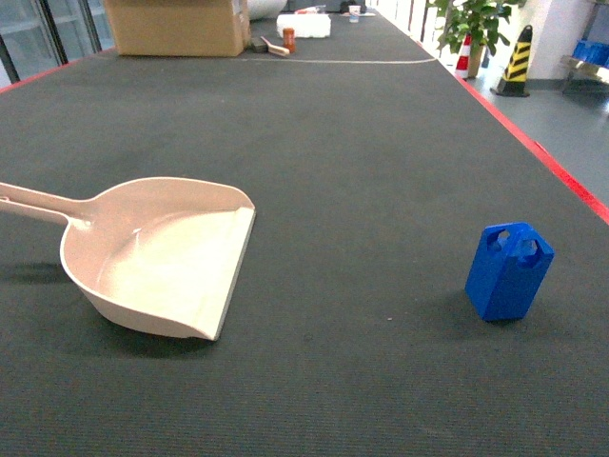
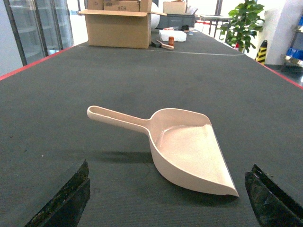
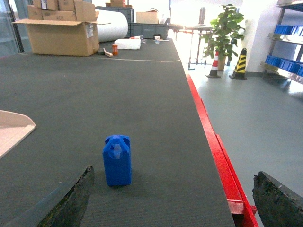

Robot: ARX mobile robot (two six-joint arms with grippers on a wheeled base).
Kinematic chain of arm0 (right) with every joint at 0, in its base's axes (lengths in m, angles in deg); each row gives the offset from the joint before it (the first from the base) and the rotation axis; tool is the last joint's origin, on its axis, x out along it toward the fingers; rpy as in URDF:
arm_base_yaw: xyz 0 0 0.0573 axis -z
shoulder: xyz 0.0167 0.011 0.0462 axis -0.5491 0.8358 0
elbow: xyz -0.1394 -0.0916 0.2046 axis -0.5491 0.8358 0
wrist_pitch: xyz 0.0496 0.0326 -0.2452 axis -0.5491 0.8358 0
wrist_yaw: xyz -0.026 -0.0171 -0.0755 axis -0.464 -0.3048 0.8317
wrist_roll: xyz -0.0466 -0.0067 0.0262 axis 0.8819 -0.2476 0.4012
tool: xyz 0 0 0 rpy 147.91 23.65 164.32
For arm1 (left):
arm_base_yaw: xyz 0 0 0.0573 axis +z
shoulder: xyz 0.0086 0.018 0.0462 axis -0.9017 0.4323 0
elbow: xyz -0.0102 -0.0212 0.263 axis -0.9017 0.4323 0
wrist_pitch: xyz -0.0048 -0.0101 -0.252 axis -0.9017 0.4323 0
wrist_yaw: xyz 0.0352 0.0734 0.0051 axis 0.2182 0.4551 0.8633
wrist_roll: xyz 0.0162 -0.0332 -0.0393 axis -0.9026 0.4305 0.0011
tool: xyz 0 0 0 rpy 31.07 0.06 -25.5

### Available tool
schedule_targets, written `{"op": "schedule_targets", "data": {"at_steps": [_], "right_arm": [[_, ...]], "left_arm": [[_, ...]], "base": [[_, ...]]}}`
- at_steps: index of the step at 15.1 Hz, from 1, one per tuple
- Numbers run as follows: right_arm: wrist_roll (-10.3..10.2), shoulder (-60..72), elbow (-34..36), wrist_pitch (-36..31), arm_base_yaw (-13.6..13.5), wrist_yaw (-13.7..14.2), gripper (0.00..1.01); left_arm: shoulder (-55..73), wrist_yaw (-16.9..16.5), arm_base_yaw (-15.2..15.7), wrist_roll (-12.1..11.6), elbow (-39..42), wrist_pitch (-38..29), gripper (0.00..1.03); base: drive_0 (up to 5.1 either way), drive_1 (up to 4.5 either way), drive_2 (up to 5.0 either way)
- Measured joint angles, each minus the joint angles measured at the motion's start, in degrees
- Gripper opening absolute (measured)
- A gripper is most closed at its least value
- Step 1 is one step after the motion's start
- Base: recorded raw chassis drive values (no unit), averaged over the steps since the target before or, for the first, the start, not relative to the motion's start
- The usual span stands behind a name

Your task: Place part in tray to right shelf

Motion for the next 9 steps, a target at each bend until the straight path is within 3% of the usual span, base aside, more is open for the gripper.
{"op": "schedule_targets", "data": {"at_steps": [9], "right_arm": [[0.0,0.0,0.0,0.0,0.0,0.0,0.98]], "left_arm": [[0.0,0.0,0.0,0.0,0.0,0.0,0.98]], "base": [[0.0,0.00,0.0]]}}
